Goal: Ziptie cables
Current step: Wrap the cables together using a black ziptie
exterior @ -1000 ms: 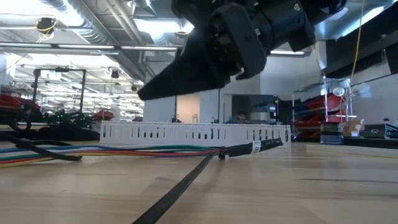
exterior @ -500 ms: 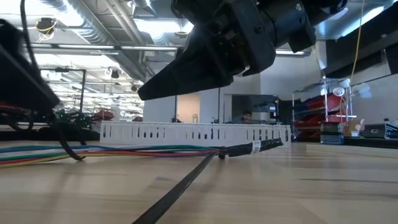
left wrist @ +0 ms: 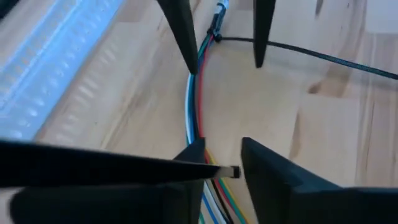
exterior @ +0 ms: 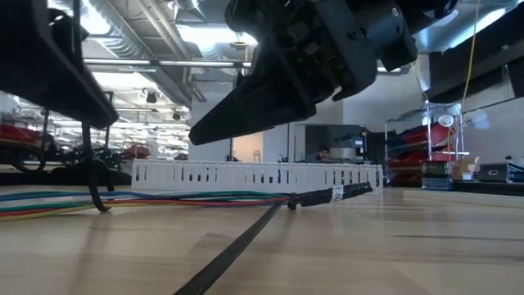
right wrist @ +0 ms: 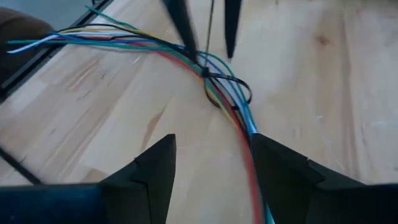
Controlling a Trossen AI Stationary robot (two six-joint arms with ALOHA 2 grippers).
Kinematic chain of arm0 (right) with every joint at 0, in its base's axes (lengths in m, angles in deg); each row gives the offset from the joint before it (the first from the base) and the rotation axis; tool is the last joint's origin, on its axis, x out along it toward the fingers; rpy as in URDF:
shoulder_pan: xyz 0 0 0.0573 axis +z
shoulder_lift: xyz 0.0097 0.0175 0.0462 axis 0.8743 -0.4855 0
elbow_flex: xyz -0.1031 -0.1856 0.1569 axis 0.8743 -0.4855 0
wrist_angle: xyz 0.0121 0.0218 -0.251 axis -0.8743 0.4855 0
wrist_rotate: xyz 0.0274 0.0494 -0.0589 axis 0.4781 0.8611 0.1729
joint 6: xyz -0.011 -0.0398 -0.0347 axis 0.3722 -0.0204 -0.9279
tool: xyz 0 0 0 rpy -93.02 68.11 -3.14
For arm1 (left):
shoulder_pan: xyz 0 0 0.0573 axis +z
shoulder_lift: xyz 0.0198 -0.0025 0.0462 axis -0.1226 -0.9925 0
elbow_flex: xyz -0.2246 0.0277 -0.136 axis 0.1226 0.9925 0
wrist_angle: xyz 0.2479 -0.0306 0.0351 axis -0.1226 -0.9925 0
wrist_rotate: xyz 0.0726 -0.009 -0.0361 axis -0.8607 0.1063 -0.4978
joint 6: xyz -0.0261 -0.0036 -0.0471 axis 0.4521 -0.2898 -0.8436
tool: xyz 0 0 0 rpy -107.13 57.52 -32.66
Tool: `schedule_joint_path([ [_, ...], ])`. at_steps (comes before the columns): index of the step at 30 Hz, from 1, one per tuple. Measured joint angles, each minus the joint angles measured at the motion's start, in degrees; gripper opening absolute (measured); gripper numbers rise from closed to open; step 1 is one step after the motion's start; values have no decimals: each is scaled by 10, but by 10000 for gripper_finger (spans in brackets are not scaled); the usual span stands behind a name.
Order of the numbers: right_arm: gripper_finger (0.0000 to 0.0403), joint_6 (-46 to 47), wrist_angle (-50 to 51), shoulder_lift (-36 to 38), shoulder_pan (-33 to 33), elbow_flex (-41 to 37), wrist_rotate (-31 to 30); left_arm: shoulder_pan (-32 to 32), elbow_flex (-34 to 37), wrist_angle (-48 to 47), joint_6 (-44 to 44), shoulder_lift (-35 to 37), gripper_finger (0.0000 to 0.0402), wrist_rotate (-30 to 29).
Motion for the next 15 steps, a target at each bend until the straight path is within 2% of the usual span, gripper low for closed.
schedule_joint_path([
  [6,202,-4,-29,-6,17,0,-7,18,0,3,38,2,10,33],
  [10,202,-4,-116,-55,29,0,-32,36,0,17,71,4,2,36],
  [15,202,50,-215,-107,29,14,-152,61,0,35,58,6,1,41],
])
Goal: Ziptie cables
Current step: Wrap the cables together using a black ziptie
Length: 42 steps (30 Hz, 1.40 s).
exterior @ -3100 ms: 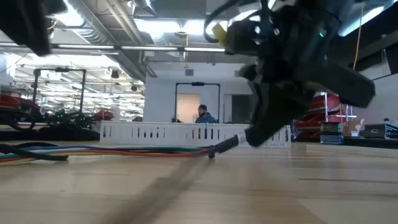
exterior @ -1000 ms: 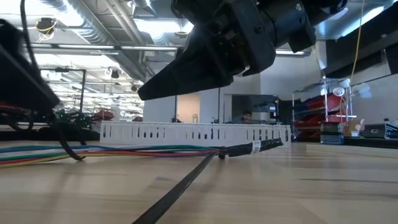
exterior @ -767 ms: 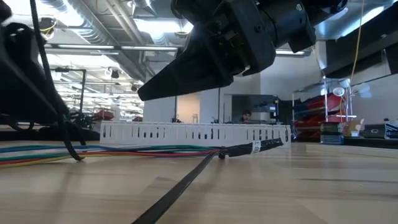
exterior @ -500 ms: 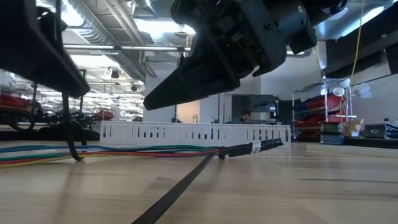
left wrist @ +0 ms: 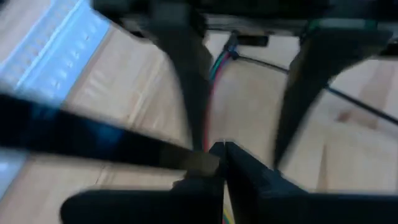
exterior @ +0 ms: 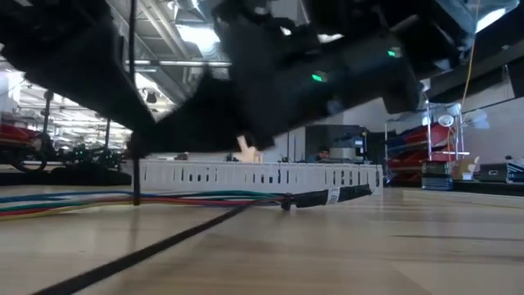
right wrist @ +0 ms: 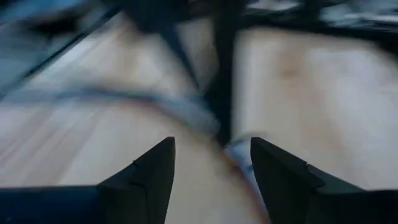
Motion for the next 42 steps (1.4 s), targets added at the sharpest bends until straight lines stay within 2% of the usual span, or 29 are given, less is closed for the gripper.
schedule_joint_path([
  [4,202,58,2,-5,1,5,-87,15,0,1,-49,0,1,-1],
  [9,191,122,32,-6,13,7,-141,31,0,0,-83,0,0,-2],
  [14,160,129,31,-6,28,6,-195,40,0,9,-87,0,0,-4],
  [20,137,139,25,-10,26,6,-190,43,0,11,-88,0,0,-4],
  [36,132,160,12,-18,23,6,-200,43,0,25,-87,0,0,-6],
  [39,101,160,10,-19,23,6,-203,43,0,25,-87,0,0,-7],
  [42,35,158,11,-19,23,6,-198,43,0,25,-86,0,0,-9],
])
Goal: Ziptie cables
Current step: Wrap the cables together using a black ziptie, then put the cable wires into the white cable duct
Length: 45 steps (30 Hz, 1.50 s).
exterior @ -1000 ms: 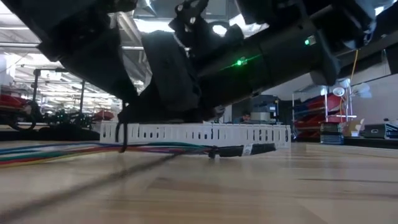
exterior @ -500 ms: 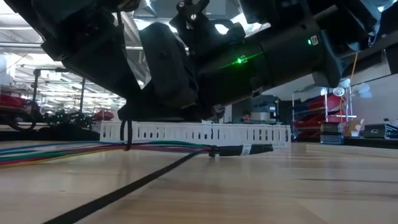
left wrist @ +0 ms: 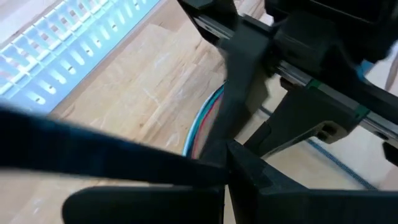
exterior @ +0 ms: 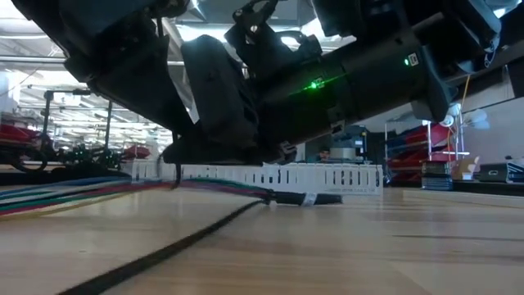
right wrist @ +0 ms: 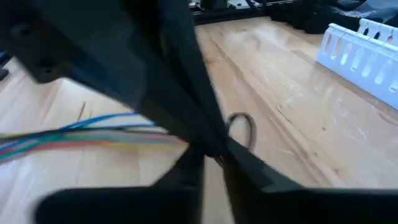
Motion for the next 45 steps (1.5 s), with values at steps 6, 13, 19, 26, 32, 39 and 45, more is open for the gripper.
schedule_joint_path([
  [6,14,-14,11,1,0,2,4,-7,-3,-7,12,20,0,2],
  [13,6,-28,33,0,0,0,-1,-19,-7,-1,29,64,0,-6],
  [19,3,-30,54,-15,-1,1,-3,-34,-7,4,60,106,0,-37],
  [26,3,1,47,-43,0,0,-7,-66,-12,-9,86,184,0,-119],
  [32,3,-18,39,-42,0,-1,-2,-74,-8,-35,91,187,0,-109],
  [39,9,-49,50,-23,-2,-2,28,-65,-9,-68,94,177,32,-55],
  [45,78,-100,108,48,0,-3,86,-48,-9,-81,101,177,111,44],
])
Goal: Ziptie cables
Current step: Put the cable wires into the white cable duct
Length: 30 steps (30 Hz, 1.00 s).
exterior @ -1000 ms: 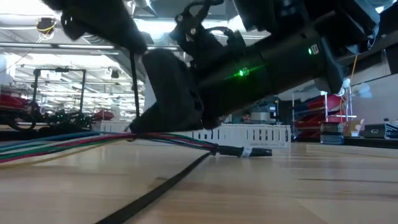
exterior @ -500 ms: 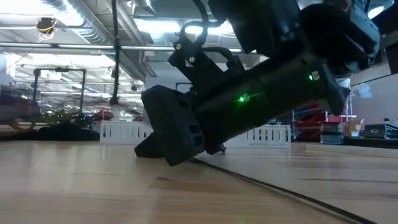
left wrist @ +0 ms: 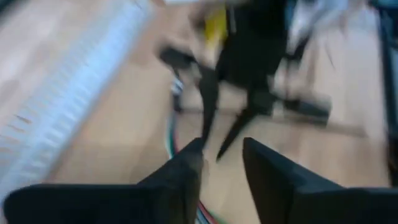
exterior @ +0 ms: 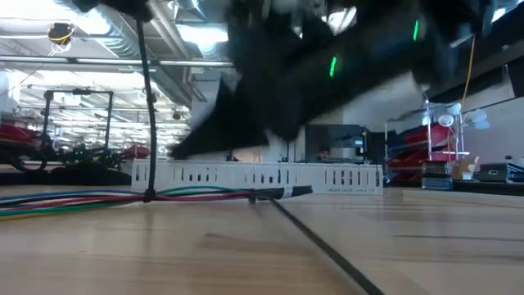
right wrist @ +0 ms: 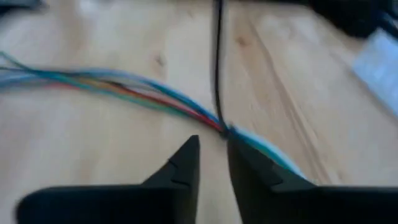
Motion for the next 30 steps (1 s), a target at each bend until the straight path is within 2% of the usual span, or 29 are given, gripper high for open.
schedule_joint_path([
  [3,117,-25,94,62,0,1,46,-1,0,-20,-7,4,148,91],
  [5,137,-36,172,107,-1,0,71,-13,0,-61,-44,4,166,127],
  [8,159,-48,270,169,-3,1,79,-41,11,-100,-106,0,181,121],
  [12,172,-66,350,191,-33,1,99,-74,72,-71,-184,-1,186,85],
  [15,174,-89,349,174,-76,1,179,-78,139,13,-223,-3,184,78],
  [19,175,-131,326,135,-127,1,261,-66,213,132,-227,-4,183,77],
  [23,175,-165,270,87,-154,2,356,-43,254,186,-239,-4,183,77],
  [30,174,-188,261,34,-162,5,369,-3,263,224,-213,-11,183,77],
])
